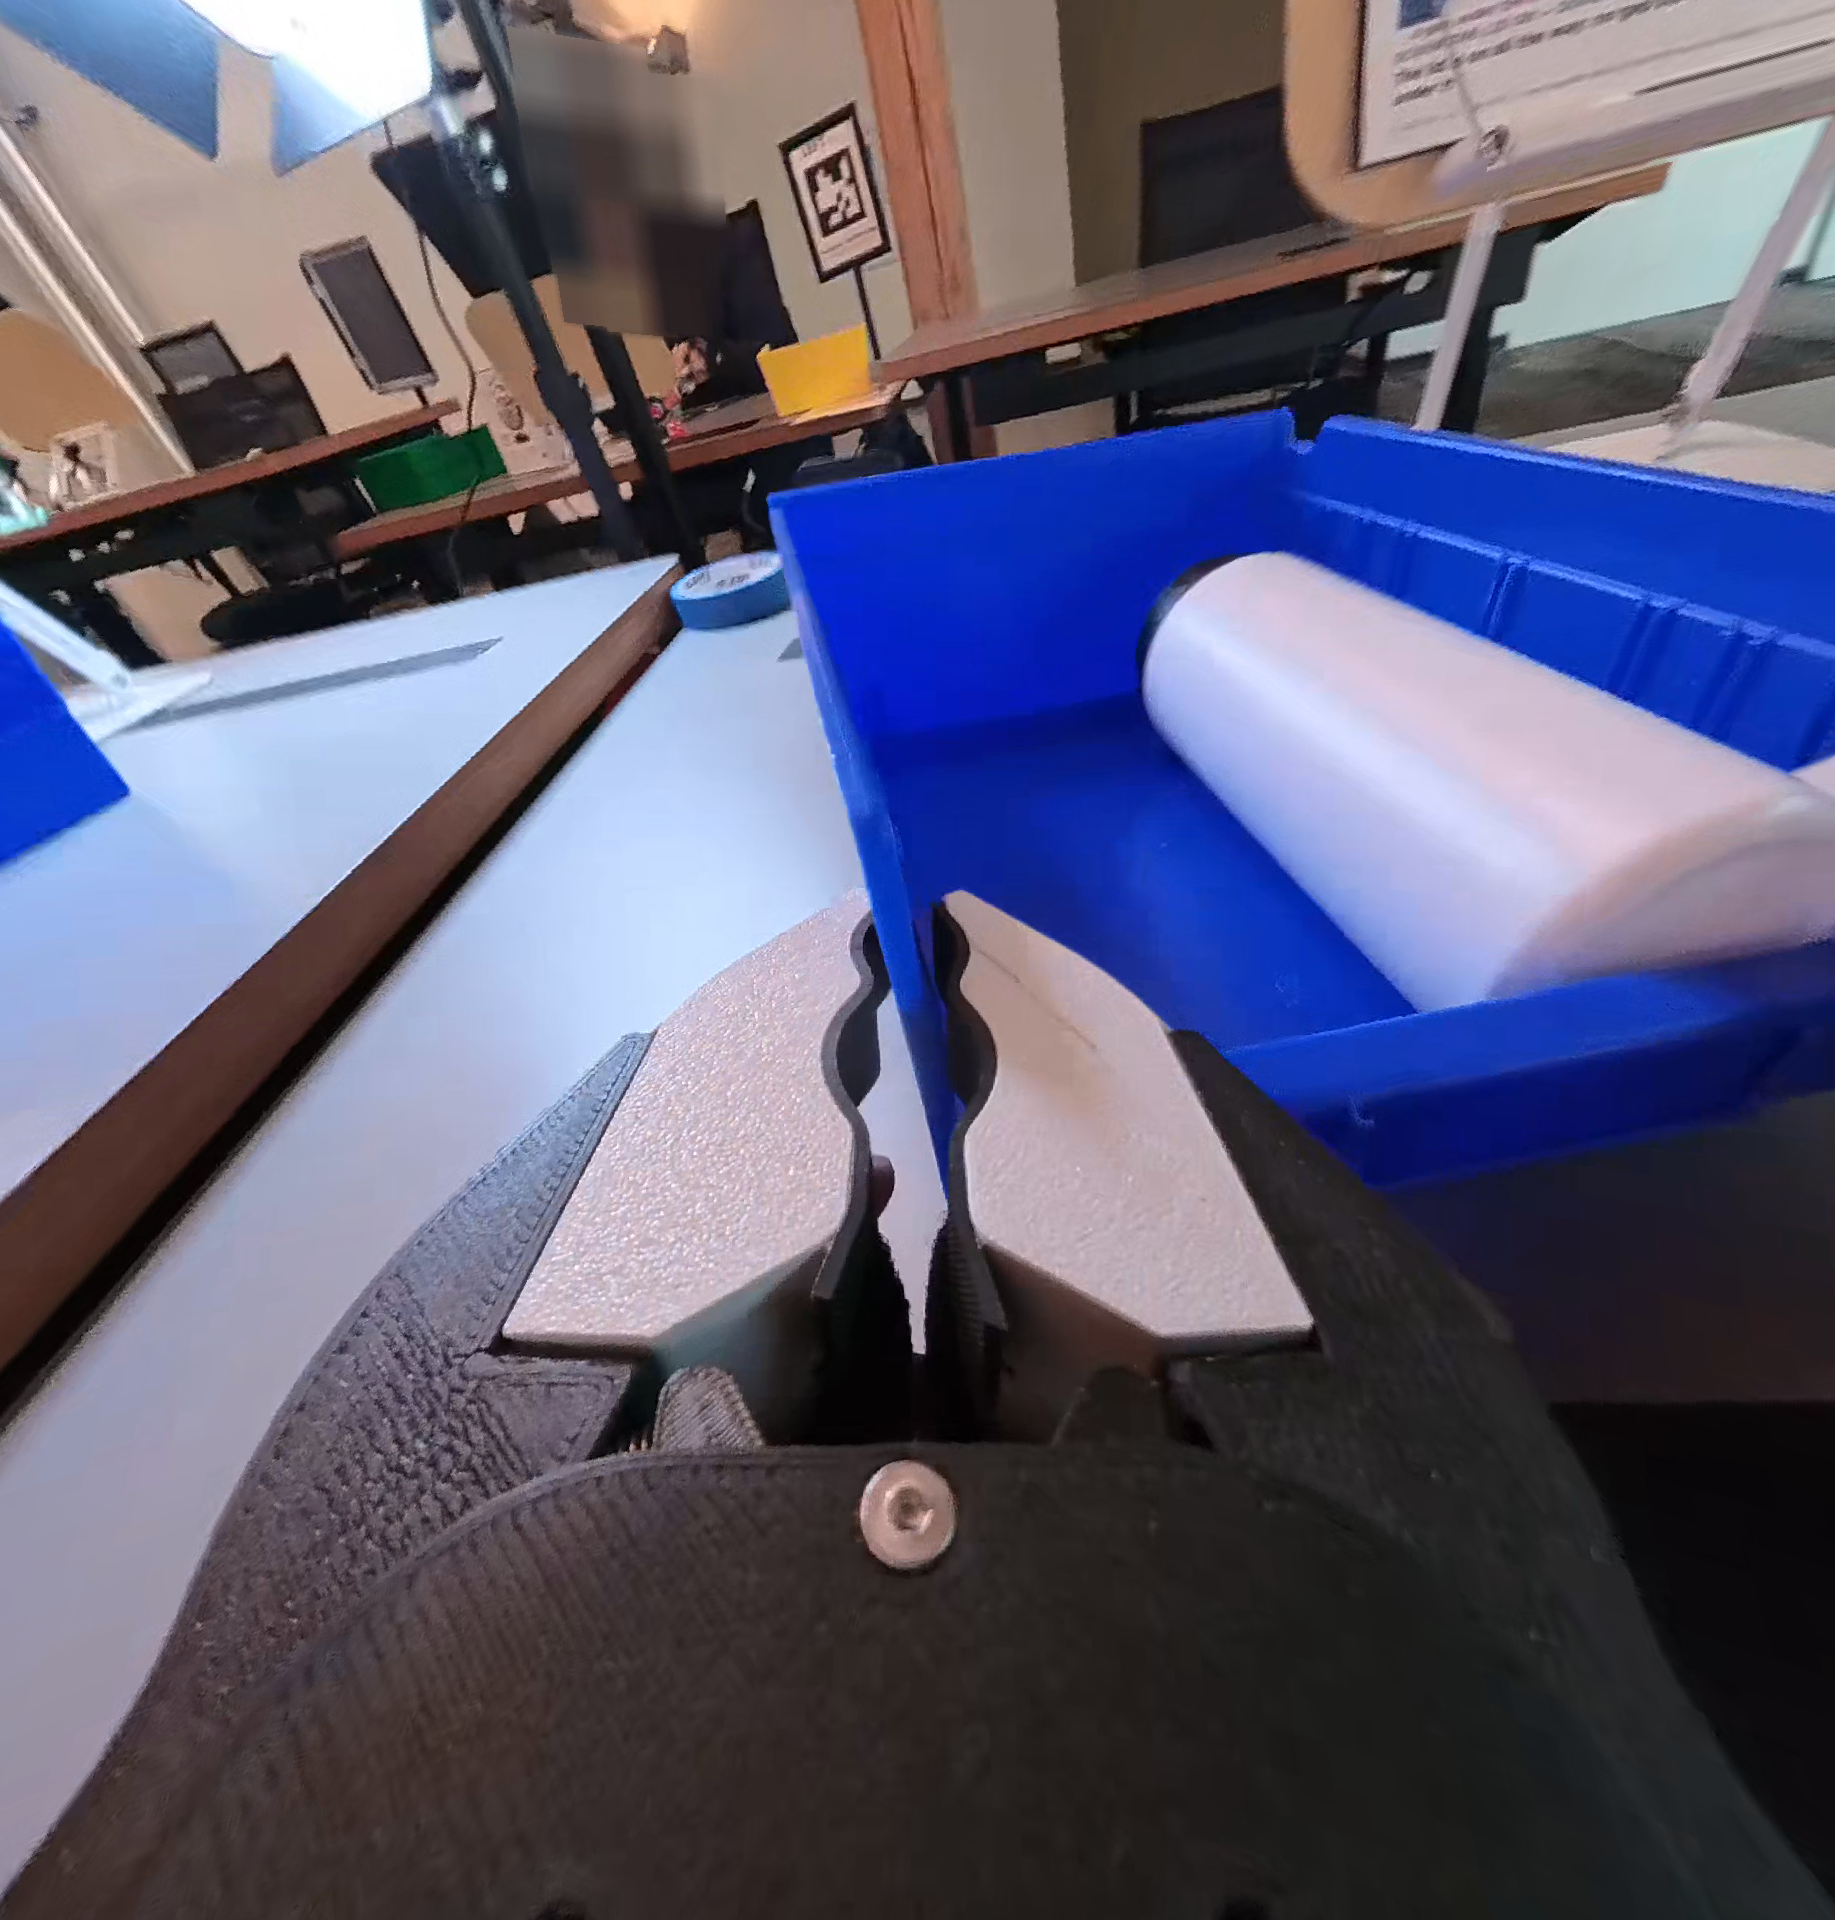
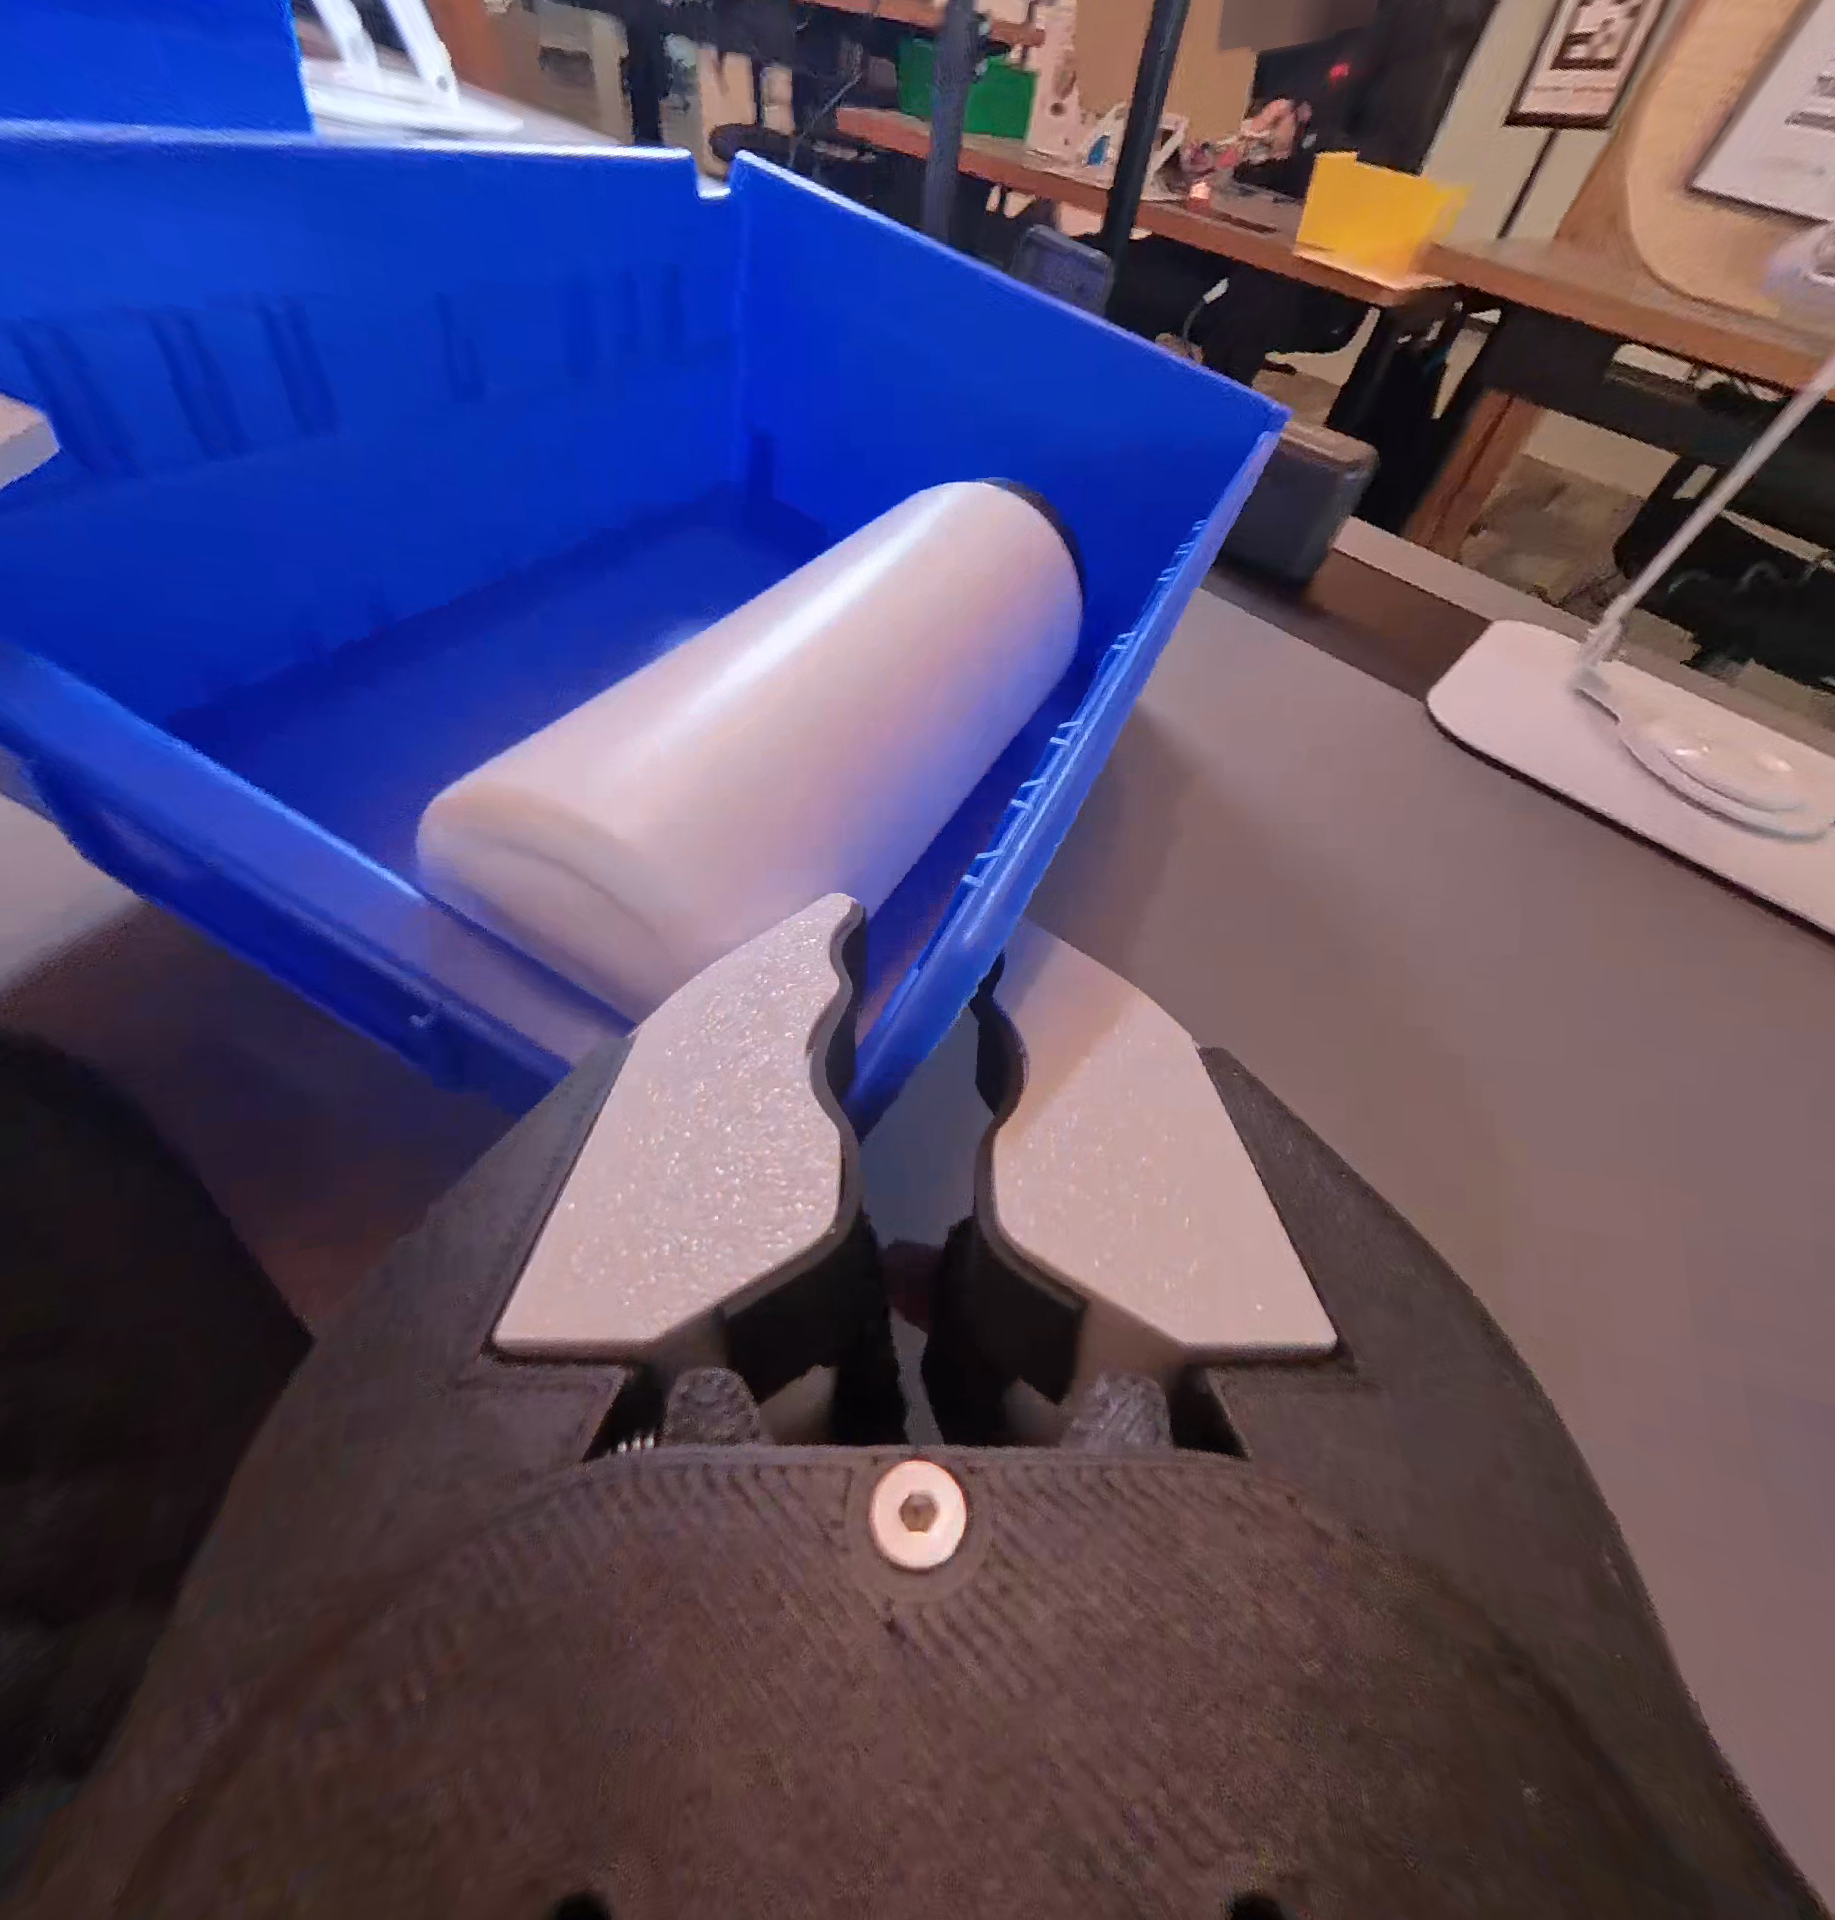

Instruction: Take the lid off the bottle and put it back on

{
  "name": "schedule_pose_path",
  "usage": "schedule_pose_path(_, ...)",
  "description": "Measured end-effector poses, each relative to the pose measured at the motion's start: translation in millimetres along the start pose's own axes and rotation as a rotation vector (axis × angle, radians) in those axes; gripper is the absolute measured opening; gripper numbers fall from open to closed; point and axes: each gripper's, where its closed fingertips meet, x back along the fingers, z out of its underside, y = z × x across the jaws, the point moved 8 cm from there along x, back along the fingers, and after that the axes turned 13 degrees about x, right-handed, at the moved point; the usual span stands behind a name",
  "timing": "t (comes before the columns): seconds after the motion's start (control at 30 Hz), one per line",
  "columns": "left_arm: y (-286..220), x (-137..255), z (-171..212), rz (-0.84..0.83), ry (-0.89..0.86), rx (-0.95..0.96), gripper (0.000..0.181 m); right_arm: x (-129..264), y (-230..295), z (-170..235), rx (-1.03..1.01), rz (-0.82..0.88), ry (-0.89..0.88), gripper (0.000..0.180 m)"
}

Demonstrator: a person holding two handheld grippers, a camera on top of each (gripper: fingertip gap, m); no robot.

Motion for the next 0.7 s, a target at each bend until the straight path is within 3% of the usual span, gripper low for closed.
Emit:
schedule_pose_path(0.07, 10.0, -3.5, 6.4, 0.005, 0.034, 0.065, 0.008, -3.6, 6.0, -2.4, 0.030, -0.086, 0.006, 0.030)
schedule_pose_path(0.13, 16.8, -2.1, 5.2, 0.030, 0.043, 0.138, 0.029, 0.1, 8.5, -7.7, -0.028, -0.211, 0.010, 0.057)
schedule_pose_path(0.2, 19.9, 6.9, -7.0, -0.006, -0.036, 0.137, 0.054, 13.6, 3.0, -17.0, -0.105, -0.310, 0.011, 0.097)
schedule_pose_path(0.27, 8.4, 20.6, -24.0, 0.024, -0.181, 0.066, 0.061, 36.0, -15.5, -23.9, -0.119, -0.325, -0.021, 0.107)
schedule_pose_path(0.37, -40.8, 34.2, -37.2, 0.313, -0.283, -0.148, 0.059, 67.2, -68.6, -12.2, -0.033, -0.206, 0.028, 0.108)
schedule_pose_path(0.47, -90.8, 24.3, -23.1, 0.568, -0.050, -0.388, 0.060, 86.0, -135.0, 22.0, 0.060, -0.082, 0.290, 0.080)
schedule_pose_path(0.53, -110.7, 9.7, -10.0, 0.639, 0.090, -0.538, 0.060, 90.7, -171.9, 49.7, 0.142, -0.015, 0.523, 0.075)
schedule_pose_path(0.63, -123.4, -13.3, 10.3, 0.660, 0.315, -0.743, 0.059, 86.3, -195.0, 90.6, 0.240, -0.066, 0.800, 0.080)
schedule_pose_path(0.7, -121.5, -23.7, 22.2, 0.637, 0.444, -0.860, 0.047, 82.4, -198.9, 112.0, 0.313, -0.094, 0.912, 0.078)
